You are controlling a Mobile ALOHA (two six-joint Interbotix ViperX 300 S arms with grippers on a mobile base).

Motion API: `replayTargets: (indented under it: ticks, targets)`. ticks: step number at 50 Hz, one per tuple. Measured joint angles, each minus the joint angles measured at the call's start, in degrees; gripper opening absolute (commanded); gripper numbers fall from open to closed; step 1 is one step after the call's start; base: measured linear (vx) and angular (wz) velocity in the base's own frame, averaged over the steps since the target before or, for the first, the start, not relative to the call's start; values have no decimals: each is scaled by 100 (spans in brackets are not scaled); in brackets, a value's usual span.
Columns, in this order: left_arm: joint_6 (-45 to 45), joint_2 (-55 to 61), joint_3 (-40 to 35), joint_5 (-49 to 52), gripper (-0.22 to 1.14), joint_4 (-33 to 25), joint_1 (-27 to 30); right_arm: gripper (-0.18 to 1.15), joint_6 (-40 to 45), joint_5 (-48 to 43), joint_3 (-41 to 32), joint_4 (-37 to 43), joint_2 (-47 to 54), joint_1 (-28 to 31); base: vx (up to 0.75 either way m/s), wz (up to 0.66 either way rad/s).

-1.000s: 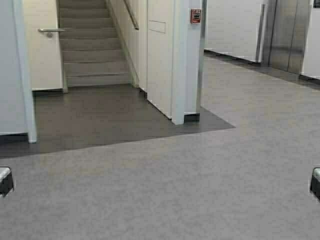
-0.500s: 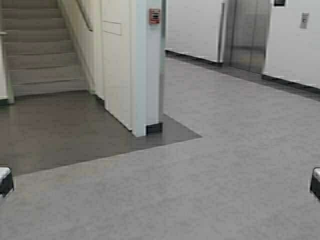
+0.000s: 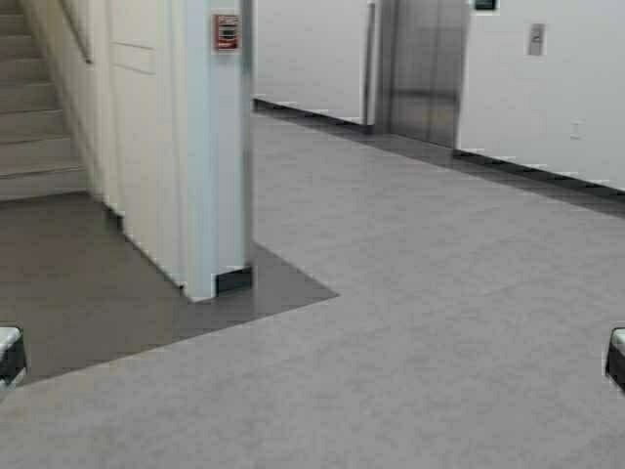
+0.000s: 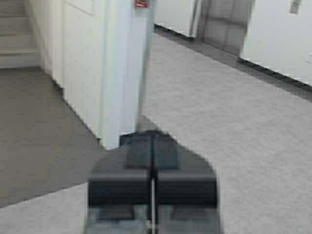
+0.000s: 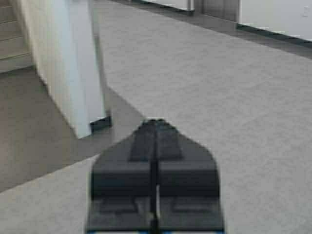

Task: Navigate to elevator, push the call button, then enter the elevator

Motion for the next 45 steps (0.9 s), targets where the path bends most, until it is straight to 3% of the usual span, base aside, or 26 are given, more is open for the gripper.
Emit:
replayTargets:
  ticks: [22,45]
  targets:
    - [35,26,0,0,2,0,0,5,0,0,0,0,62,9,75,-40]
    - [35,-88,53,-9,2,9,0,5,0,0,-18,0,79,0,79,-21]
